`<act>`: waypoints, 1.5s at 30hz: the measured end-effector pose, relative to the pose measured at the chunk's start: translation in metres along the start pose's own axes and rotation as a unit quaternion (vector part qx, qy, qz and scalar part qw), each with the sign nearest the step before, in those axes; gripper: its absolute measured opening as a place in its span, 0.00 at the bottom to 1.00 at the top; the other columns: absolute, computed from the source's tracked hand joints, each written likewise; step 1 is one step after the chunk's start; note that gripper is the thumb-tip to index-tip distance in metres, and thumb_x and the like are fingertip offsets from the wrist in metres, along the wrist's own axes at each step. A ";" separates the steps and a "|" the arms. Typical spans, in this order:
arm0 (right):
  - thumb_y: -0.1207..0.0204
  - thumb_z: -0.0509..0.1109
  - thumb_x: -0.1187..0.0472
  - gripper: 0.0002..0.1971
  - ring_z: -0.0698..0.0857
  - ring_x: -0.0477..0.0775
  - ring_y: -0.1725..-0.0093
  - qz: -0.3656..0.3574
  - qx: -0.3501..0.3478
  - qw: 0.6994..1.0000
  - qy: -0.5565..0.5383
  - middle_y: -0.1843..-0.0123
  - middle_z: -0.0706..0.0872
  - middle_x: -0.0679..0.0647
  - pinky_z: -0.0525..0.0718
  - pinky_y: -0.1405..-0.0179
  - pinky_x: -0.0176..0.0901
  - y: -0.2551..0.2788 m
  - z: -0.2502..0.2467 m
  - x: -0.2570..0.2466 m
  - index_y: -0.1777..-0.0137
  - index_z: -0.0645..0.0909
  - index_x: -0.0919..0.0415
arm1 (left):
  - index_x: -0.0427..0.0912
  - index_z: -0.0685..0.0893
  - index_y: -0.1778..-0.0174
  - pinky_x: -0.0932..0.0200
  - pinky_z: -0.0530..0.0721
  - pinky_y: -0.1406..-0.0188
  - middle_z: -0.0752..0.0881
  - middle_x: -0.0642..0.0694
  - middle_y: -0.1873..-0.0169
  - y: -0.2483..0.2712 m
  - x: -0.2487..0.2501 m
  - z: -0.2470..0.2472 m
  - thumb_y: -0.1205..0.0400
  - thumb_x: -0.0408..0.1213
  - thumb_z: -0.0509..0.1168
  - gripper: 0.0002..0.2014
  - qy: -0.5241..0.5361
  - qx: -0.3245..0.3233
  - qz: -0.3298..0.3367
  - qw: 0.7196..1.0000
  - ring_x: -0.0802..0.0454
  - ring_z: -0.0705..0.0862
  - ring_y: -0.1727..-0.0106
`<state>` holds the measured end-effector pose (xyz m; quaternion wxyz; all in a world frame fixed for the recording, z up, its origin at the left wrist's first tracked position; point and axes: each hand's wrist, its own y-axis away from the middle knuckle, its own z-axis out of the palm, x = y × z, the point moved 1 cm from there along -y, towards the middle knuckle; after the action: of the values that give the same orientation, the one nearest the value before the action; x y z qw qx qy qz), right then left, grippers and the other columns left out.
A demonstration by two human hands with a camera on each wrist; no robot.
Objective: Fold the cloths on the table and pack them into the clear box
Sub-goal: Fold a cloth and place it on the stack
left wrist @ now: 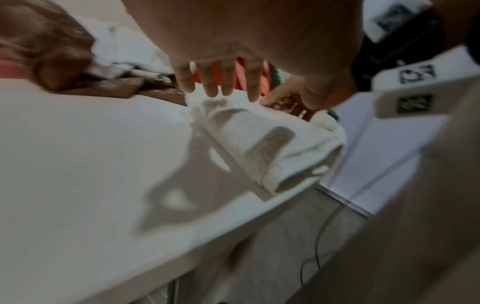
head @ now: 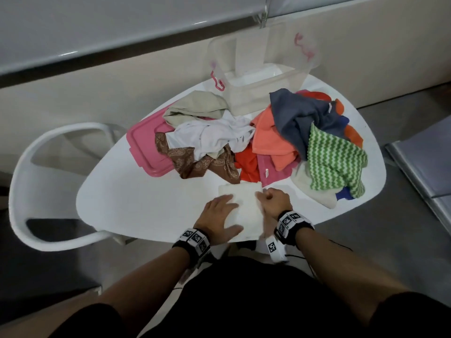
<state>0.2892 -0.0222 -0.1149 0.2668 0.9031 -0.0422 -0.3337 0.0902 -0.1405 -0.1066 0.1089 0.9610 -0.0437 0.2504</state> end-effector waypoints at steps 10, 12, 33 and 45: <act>0.30 0.73 0.75 0.31 0.78 0.49 0.60 -0.159 -0.185 0.969 -0.031 0.49 0.75 0.51 0.81 0.53 0.39 -0.020 -0.004 0.002 0.30 0.79 0.48 | 0.41 0.80 0.59 0.59 0.77 0.61 0.83 0.47 0.61 -0.047 0.002 -0.009 0.29 0.65 0.72 0.27 0.185 -0.019 -0.393 0.901 0.49 0.82 0.59; 0.31 0.75 0.75 0.30 0.79 0.48 0.59 -0.129 -0.191 0.971 -0.070 0.49 0.78 0.51 0.82 0.61 0.38 -0.022 -0.008 0.004 0.32 0.76 0.49 | 0.39 0.81 0.57 0.56 0.79 0.57 0.85 0.46 0.60 -0.050 0.005 -0.005 0.33 0.62 0.74 0.28 0.246 -0.006 -0.408 0.879 0.45 0.83 0.56; 0.41 0.87 0.51 0.34 0.87 0.61 0.38 0.006 -0.400 0.894 -0.200 0.38 0.89 0.60 0.80 0.30 0.60 0.018 0.059 -0.113 0.36 0.81 0.62 | 0.30 0.80 0.32 0.41 0.86 0.41 0.87 0.31 0.40 0.031 -0.045 -0.056 0.34 0.35 0.79 0.33 0.690 0.172 -0.378 0.593 0.32 0.86 0.38; 0.26 0.75 0.72 0.34 0.82 0.51 0.40 -0.080 -0.380 0.917 -0.087 0.39 0.81 0.52 0.82 0.51 0.34 0.046 0.167 -0.210 0.23 0.64 0.62 | 0.43 0.68 0.25 0.43 0.78 0.31 0.82 0.45 0.38 0.107 -0.174 -0.106 0.36 0.41 0.79 0.43 0.459 0.192 -0.435 0.750 0.44 0.81 0.37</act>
<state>0.0269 -0.0834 -0.0757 0.5577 0.7014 0.1377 -0.4220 -0.1258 -0.2151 -0.0818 0.0264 0.6461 0.4831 0.5903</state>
